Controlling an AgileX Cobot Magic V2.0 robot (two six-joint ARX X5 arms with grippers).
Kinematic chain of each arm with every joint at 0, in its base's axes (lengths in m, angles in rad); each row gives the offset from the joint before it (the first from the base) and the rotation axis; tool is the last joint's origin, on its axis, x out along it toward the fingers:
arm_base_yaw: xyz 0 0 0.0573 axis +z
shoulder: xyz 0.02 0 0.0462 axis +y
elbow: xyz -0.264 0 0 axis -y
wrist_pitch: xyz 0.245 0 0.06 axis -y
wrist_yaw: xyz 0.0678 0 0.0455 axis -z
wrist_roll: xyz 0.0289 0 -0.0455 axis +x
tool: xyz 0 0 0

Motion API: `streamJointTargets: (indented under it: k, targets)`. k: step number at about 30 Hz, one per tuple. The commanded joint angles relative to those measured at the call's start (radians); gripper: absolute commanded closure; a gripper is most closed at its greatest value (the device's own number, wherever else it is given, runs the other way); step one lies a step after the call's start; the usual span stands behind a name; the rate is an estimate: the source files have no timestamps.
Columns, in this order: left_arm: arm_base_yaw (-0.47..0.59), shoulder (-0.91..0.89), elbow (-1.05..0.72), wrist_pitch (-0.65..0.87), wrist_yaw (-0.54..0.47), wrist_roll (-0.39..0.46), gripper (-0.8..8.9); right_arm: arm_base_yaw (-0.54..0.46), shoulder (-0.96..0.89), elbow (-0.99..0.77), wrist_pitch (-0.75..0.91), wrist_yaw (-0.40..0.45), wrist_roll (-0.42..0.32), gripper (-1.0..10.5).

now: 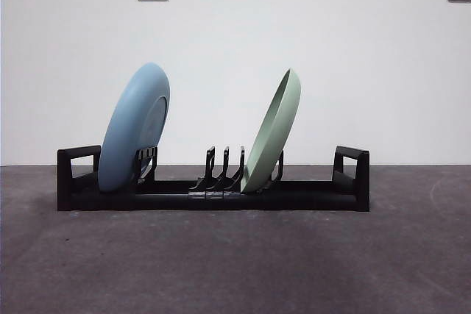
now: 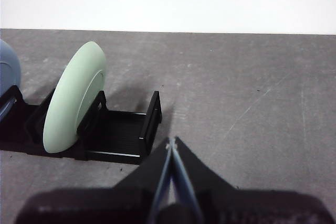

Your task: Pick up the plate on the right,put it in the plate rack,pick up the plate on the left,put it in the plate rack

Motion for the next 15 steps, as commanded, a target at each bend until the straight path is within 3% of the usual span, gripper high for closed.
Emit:
streamJointTargets:
  k: [1, 10, 15]
  targets:
    - [0.003, -0.003, -0.014, 0.003, -0.002, -0.007, 8.16, 0.002, -0.001, -0.003, 0.005, 0.003, 0.009, 9.4]
    - [0.003, -0.003, -0.014, 0.003, -0.002, -0.007, 8.16, -0.027, -0.092, -0.06, 0.023, -0.011, -0.047, 9.4]
    - [0.003, -0.003, -0.014, 0.003, -0.002, -0.007, 8.16, -0.068, -0.231, -0.236, 0.155, -0.129, -0.045, 9.4]
